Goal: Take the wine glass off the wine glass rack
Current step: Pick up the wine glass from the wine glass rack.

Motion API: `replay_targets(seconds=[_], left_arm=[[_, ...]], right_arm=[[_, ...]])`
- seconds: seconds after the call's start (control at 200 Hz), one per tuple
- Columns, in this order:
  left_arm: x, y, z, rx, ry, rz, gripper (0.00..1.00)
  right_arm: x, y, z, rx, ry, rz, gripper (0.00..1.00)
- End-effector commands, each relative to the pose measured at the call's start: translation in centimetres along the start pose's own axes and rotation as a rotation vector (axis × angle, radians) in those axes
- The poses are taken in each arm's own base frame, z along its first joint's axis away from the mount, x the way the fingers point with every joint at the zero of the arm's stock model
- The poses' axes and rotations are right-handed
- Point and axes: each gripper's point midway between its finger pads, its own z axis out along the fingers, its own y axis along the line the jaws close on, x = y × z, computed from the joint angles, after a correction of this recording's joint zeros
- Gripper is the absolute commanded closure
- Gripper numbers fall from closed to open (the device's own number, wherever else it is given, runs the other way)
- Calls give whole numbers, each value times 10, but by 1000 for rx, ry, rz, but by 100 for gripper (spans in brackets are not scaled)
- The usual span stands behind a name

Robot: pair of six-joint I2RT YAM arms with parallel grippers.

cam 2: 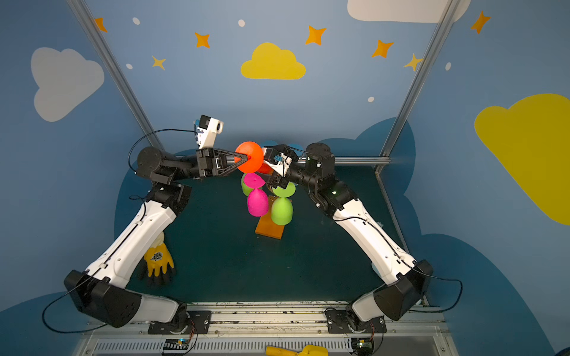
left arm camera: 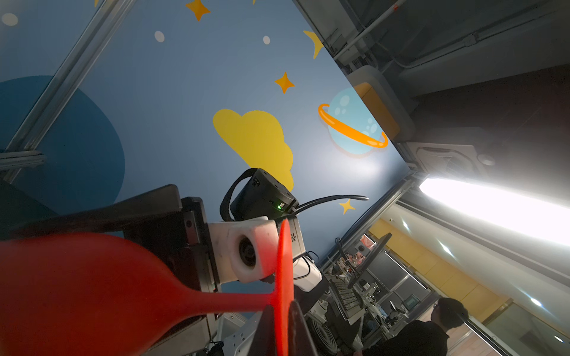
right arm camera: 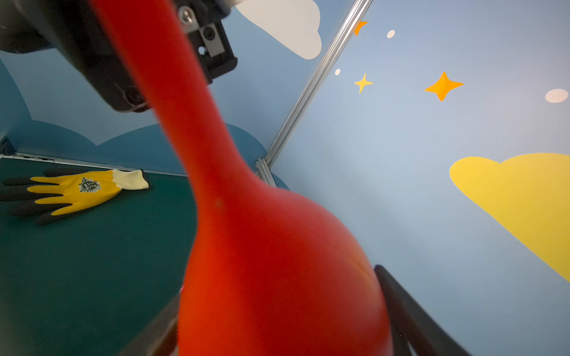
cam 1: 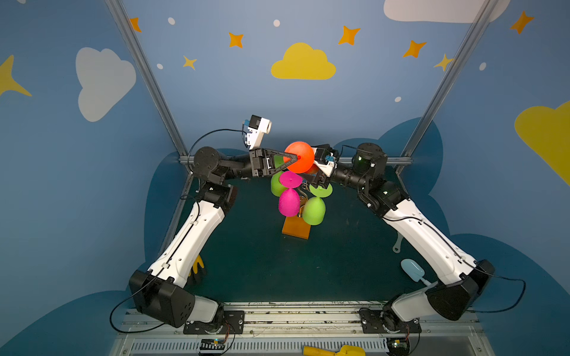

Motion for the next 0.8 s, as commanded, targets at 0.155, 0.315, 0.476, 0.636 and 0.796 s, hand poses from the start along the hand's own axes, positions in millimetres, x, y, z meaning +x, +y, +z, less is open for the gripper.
replay_targets(seconds=[0.155, 0.315, 0.476, 0.636, 0.796], left_arm=[[-4, -11, 0, 3, -9, 84, 49], [-5, -13, -3, -12, -38, 138, 30], [-6, -9, -10, -105, -99, 243, 21], [-9, 4, -24, -247, -202, 432, 16], [-8, 20, -32, -378, -228, 655, 16]], right_arm=[[-12, 8, -16, 5, 9, 25, 35], [-11, 8, -27, 32, 52, 55, 38], [-12, 7, -42, 59, 105, 115, 41], [-11, 7, -58, 80, 177, 192, 45], [-9, 8, -73, 112, 262, 257, 47]])
